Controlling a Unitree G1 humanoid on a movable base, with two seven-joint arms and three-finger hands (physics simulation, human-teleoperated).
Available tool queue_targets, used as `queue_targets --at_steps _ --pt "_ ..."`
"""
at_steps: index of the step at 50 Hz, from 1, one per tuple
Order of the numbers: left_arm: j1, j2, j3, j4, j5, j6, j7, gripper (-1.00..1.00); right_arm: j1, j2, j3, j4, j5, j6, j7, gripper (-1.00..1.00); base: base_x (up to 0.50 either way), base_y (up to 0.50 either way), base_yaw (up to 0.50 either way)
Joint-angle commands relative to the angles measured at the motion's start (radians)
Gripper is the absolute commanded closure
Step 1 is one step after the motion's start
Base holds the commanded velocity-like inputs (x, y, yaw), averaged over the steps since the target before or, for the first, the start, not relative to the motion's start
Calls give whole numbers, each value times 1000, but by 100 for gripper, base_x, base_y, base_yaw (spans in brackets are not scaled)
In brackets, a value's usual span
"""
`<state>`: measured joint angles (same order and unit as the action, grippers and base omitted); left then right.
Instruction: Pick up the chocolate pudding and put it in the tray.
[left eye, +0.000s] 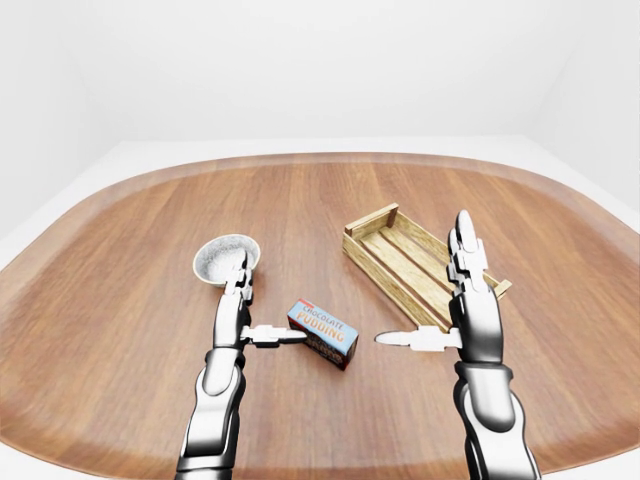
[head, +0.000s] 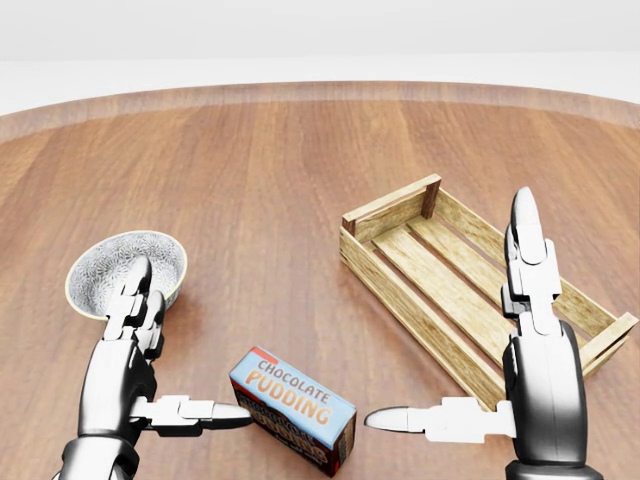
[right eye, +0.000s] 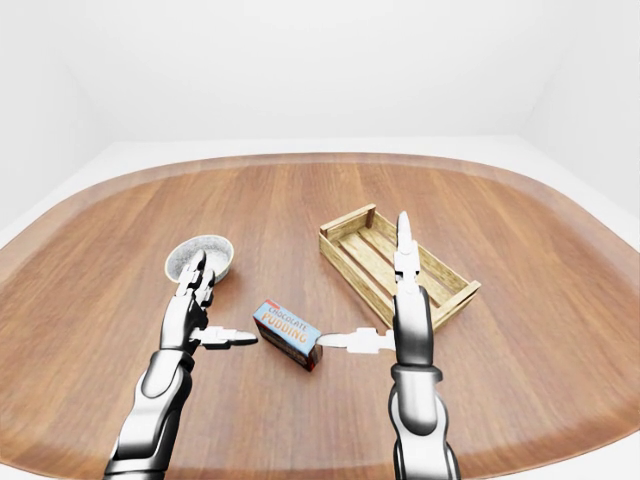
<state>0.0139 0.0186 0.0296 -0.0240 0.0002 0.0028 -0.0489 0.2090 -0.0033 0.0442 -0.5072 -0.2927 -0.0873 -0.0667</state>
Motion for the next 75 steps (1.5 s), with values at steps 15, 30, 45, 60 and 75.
queue_targets --at_steps 15,30,45,60,75 --pt "-3 -3 0 6 11 -4 14 -100 -2 -4 3 65 -14 0 -6 -100 0 0 0" --pt "-8 -2 -2 24 11 -14 15 -100 13 -5 47 163 -72 0 -45 -100 0 0 0" --pt "-4 -2 -2 15 9 -10 12 -100 31 -15 122 314 -141 0 -112 -100 0 0 0" --pt "-4 -2 -2 15 9 -7 10 -100 45 -21 190 411 -174 0 -160 -100 0 0 0" --pt "-3 -2 -2 18 10 -10 8 -100 33 -19 251 472 -196 0 -188 -100 0 0 0"
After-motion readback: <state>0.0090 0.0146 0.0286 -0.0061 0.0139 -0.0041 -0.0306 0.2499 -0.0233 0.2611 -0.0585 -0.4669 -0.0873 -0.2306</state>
